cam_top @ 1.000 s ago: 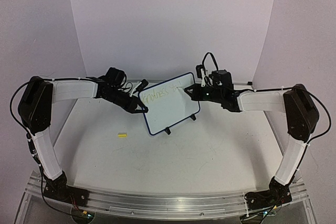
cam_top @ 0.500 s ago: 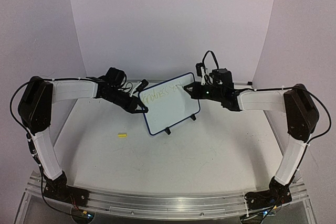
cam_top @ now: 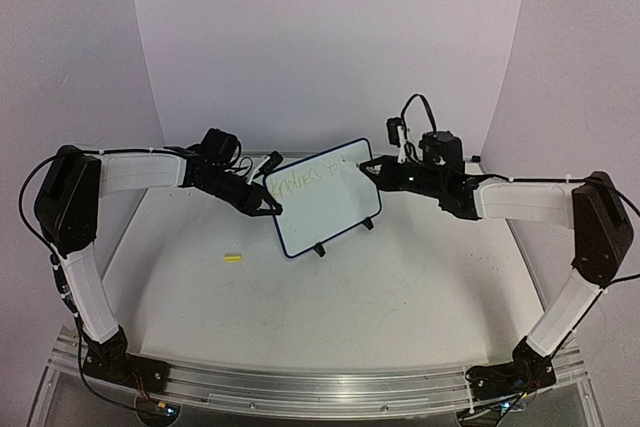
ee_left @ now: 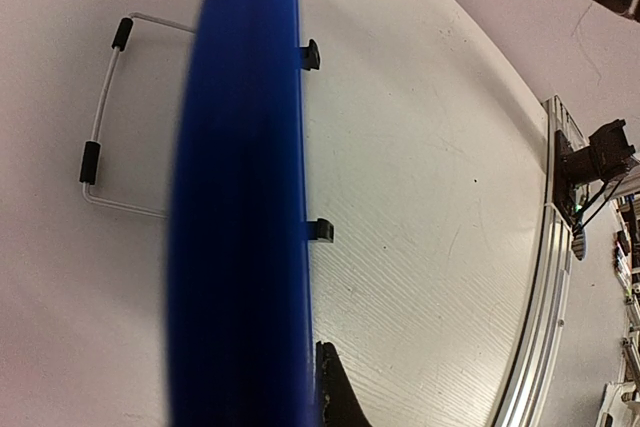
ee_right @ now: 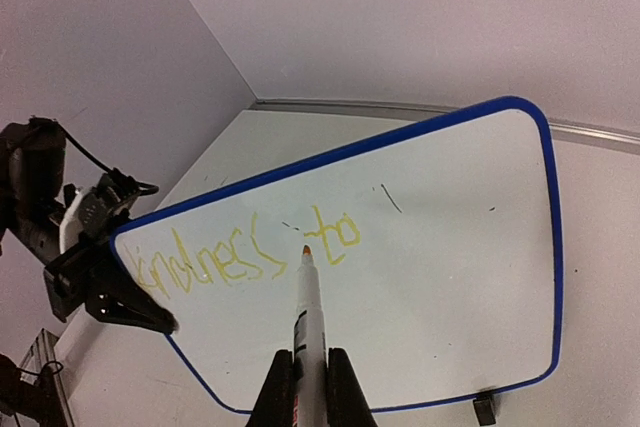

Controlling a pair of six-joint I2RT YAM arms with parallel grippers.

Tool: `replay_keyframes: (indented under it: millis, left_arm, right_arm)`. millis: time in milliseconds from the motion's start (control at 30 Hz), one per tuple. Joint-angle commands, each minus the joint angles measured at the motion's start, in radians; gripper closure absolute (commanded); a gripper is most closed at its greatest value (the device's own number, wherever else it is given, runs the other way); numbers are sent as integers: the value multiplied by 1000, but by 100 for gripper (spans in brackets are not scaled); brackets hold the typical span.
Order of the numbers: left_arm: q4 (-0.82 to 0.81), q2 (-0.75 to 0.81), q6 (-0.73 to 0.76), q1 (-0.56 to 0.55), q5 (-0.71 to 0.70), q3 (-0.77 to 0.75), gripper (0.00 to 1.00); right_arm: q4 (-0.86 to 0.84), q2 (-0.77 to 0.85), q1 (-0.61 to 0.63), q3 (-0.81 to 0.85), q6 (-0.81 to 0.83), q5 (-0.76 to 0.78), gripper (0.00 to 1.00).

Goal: Write a sentence on the whiteboard
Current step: Write on the whiteboard with the whiteboard marker without the cap.

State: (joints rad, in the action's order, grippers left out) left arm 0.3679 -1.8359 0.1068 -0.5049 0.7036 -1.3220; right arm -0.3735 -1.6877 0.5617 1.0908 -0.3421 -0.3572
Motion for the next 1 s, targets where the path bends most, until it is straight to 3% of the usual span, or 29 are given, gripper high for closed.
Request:
replay_keyframes:
  millis: [0, 200, 800, 967]
  left_arm:
    - [41, 12, 16, -17, 37, -45, 100]
    - [43, 10, 12, -17, 30, -44, 99]
    - [36, 52, 4, -8, -34, -25, 48]
    - [40, 89, 12, 16, -47, -17, 43]
  right_arm:
    - [-21, 110, 0, -54, 8, -50, 100]
    - [-10, 163, 20, -125, 9, -71, 100]
    - [-14, 107, 149, -117, 45, -57, 100]
    - [-7, 61, 183, -87, 54, -51, 100]
